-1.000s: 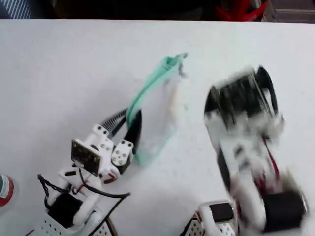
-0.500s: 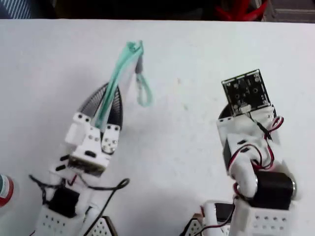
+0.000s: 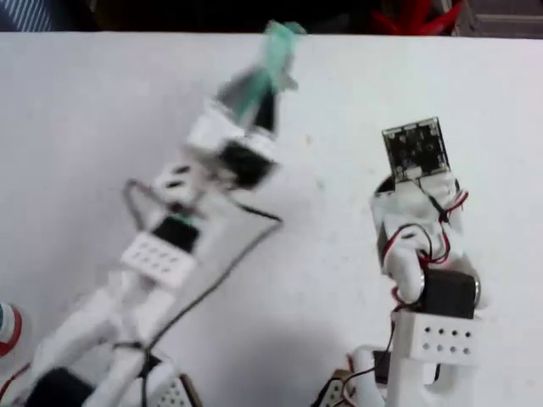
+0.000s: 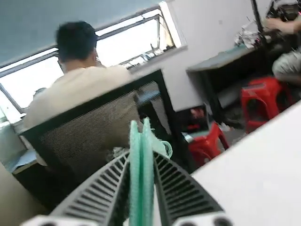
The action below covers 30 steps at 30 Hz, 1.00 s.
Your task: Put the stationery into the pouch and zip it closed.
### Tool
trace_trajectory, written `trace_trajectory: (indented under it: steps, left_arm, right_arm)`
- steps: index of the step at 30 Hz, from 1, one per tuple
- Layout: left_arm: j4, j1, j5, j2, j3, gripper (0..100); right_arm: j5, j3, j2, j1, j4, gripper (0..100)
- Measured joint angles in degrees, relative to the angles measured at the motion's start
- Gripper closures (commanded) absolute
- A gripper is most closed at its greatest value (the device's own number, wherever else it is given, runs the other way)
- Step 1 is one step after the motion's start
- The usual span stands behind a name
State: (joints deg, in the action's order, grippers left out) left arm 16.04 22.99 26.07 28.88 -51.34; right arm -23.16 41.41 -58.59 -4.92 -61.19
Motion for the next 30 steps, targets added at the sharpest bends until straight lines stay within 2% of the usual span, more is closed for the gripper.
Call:
trace_trajectory:
  steps: [3,6,10,12,18,22,27,30]
  left_arm:
    - [1.8,4.3,3.7,-8.4,0.4,98]
    - [5.4,7.4,4.0,-13.3,0.4,97]
    - [6.4,11.2,-0.1,-14.0,-2.8,85]
    - [5.6,13.3,-1.1,-14.9,-5.3,85]
    - [-11.5,17.0,-2.4,-12.5,-7.6,81]
    - [-20.7,17.2,-2.4,-7.5,-7.6,84]
    - [-27.6,17.1,-2.5,0.4,-7.6,86]
    - [-35.3,17.5,-2.5,7.1,-7.6,78]
  right_arm:
    - [0.4,0.0,0.0,-1.7,0.1,79.5]
    - [0.4,0.0,0.1,-2.8,0.1,79.5]
    - [0.4,0.0,0.1,-5.0,0.1,79.3]
    - [0.4,0.0,0.1,-5.7,-0.2,79.1]
    - [-3.7,0.0,0.1,-9.5,-4.5,67.8]
    - [-4.8,0.0,0.1,-12.6,-4.8,67.2]
    - [-5.2,0.0,0.1,-14.0,-4.8,67.2]
    - [-5.4,0.0,0.1,-14.3,-4.9,67.2]
